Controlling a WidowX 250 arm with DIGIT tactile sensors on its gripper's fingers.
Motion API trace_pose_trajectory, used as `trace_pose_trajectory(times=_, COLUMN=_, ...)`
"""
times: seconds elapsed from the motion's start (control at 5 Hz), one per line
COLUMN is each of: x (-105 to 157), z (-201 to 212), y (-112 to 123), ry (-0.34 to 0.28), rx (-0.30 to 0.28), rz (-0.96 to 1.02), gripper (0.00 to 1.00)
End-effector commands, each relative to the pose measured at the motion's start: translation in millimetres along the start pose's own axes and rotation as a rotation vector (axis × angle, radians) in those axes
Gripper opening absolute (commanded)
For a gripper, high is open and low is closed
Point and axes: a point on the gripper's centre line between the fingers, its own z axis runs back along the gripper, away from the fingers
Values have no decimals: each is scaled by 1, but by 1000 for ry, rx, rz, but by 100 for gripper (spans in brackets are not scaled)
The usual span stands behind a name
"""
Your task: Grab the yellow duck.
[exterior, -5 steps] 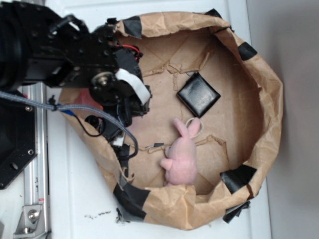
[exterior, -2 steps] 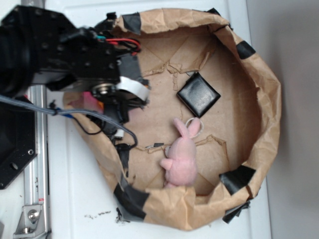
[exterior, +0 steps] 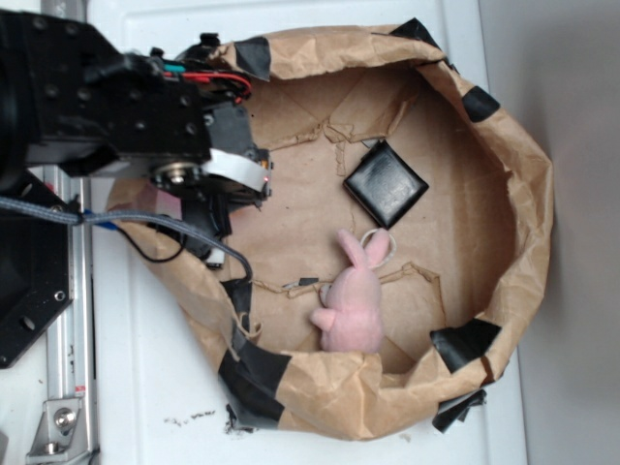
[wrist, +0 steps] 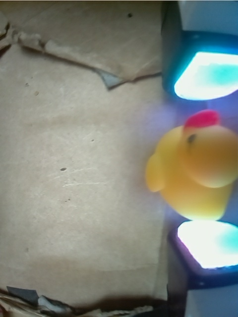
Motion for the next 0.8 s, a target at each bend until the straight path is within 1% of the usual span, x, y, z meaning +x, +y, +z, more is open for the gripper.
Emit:
trace_pose_trajectory(times=0.0, x=-5, z=10, y=-3, ry=-32, rx=-37, rz=16, gripper=0)
trace_pose_trajectory(times=0.2, x=-4, z=10, y=-4, ry=-36, rx=-37, rz=8, gripper=0)
trace_pose_trajectory(times=0.4, x=5, z=10, y=-4, ry=-42, rx=-50, rz=1, gripper=0)
trace_pose_trajectory(times=0.6, x=23, z=16, y=-11, ry=-80, rx=-65, rz=-15, gripper=0)
